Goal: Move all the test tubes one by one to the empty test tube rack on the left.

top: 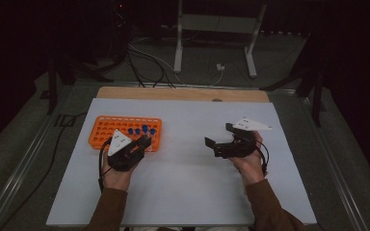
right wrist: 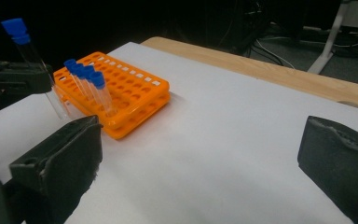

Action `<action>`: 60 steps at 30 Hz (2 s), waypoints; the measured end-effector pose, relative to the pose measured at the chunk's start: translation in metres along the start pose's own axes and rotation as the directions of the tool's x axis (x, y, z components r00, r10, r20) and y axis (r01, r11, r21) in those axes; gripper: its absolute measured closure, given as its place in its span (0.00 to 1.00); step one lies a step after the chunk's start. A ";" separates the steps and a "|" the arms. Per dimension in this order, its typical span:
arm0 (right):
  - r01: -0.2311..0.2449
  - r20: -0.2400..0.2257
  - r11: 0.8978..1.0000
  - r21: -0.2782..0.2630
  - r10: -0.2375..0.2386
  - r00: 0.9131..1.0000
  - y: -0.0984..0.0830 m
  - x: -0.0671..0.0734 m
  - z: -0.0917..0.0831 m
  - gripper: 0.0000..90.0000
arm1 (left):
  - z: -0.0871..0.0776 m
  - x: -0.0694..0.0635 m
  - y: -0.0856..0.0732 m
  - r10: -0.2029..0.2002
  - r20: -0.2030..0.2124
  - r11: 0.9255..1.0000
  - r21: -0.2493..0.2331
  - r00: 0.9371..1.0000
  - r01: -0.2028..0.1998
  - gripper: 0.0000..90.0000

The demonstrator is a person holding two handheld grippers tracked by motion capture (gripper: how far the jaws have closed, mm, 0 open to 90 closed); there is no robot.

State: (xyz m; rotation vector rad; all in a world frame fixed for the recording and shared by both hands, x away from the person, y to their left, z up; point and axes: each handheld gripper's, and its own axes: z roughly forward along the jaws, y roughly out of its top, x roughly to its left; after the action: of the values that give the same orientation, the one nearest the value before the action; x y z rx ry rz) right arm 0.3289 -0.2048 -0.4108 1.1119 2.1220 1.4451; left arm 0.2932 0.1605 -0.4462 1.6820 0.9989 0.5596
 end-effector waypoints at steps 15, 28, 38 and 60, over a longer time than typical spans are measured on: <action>-0.017 0.056 1.000 0.001 0.017 0.998 -0.009 -0.025 -0.024 0.00 | -0.024 0.033 -0.006 -0.031 -0.095 0.999 -0.032 0.995 0.028 0.87; -0.021 0.101 1.000 -0.009 0.021 0.995 -0.020 -0.042 -0.042 0.00 | -0.014 0.052 -0.010 -0.032 -0.190 0.999 -0.017 0.981 0.030 0.87; -0.014 0.103 1.000 -0.018 0.016 0.995 -0.022 -0.044 -0.045 0.00 | 0.011 0.063 -0.017 -0.044 -0.242 0.999 0.020 0.969 0.050 0.87; -0.010 0.094 1.000 -0.019 0.012 0.995 -0.025 -0.043 -0.045 0.00 | 0.027 0.067 -0.036 -0.001 -0.250 0.986 0.161 0.968 0.043 0.87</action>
State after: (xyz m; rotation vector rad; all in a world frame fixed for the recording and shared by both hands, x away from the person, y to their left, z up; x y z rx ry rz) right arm 0.3170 -0.2703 -0.4201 1.1637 2.0375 1.3856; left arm 0.3381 0.2054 -0.4959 1.7733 1.2738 0.7021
